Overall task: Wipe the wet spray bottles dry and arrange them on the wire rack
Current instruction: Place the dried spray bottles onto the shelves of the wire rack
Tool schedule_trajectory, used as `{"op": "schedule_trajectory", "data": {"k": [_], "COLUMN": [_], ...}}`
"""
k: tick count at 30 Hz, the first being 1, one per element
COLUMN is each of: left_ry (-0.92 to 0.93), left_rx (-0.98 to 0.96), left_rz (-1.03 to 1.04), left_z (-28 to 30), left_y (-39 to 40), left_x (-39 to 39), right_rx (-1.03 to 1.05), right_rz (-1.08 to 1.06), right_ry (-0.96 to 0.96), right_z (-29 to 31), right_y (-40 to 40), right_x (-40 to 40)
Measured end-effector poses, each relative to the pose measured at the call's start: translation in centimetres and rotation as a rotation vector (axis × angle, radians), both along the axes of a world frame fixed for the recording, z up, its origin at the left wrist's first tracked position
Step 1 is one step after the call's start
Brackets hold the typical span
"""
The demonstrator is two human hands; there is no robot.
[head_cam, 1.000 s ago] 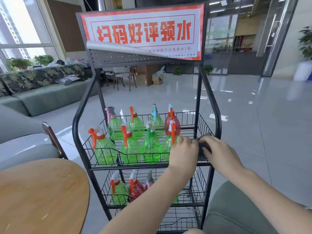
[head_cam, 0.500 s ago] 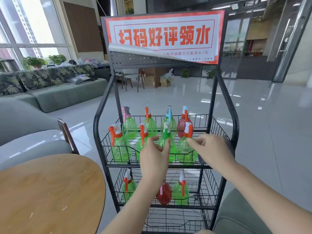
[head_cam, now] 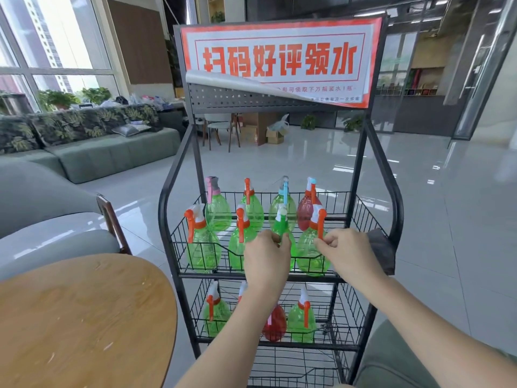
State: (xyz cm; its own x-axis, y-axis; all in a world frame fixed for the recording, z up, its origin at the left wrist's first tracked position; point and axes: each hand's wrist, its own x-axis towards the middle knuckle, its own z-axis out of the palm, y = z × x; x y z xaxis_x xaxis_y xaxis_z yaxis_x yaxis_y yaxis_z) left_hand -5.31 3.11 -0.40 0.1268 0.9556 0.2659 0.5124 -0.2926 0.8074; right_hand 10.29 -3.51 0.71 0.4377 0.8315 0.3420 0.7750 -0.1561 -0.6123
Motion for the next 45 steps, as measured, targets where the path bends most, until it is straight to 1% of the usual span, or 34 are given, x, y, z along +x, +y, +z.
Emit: {"op": "schedule_trajectory", "data": {"k": [11,15,17,20,22,25,28,32,35,38,41,45], "left_ry": [-0.023,0.004,0.001,-0.052,-0.088,-0.092,-0.025,0.133,0.294,0.418,0.447,0.451], "left_rx": [-0.004,0.001,0.041,0.133,0.193,0.262,0.300,0.182,0.112,0.092,0.051,0.044], "left_rz": [-0.013,-0.013,-0.012,0.007,0.019,0.024,0.046,-0.006,-0.090,-0.107,-0.106,-0.108], "left_z": [-0.2,0.0,0.6,2.4,4.2,7.3,10.0,12.3,12.5,11.9,11.1,10.4], "left_y": [0.0,-0.9,-1.5,-1.7,-0.9,0.9,3.9,10.5,14.5,17.3,18.8,19.6], "left_x": [0.3,-0.7,-1.9,-3.8,-5.0,-6.6,-7.4,-6.1,-4.2,-2.3,-1.1,-0.5], "right_rx": [0.009,-0.006,-0.007,0.091,0.151,0.178,0.154,0.076,0.017,-0.050,-0.099,-0.149], "right_rz": [0.008,-0.001,-0.010,-0.020,-0.036,-0.023,0.065,0.149,0.107,0.046,0.028,0.026], "right_ry": [0.000,-0.016,-0.041,-0.053,-0.051,-0.089,-0.134,-0.177,-0.195,-0.200,-0.195,-0.191], "right_z": [-0.2,0.7,1.9,4.3,6.0,8.0,9.5,10.3,10.1,9.6,9.4,9.3], "right_y": [0.0,-1.2,-2.1,-2.5,-1.7,0.6,3.8,9.8,14.0,16.8,18.4,19.8], "right_x": [-0.1,-0.3,-0.4,0.1,0.9,1.5,0.8,0.0,0.5,1.4,1.9,2.1]}}
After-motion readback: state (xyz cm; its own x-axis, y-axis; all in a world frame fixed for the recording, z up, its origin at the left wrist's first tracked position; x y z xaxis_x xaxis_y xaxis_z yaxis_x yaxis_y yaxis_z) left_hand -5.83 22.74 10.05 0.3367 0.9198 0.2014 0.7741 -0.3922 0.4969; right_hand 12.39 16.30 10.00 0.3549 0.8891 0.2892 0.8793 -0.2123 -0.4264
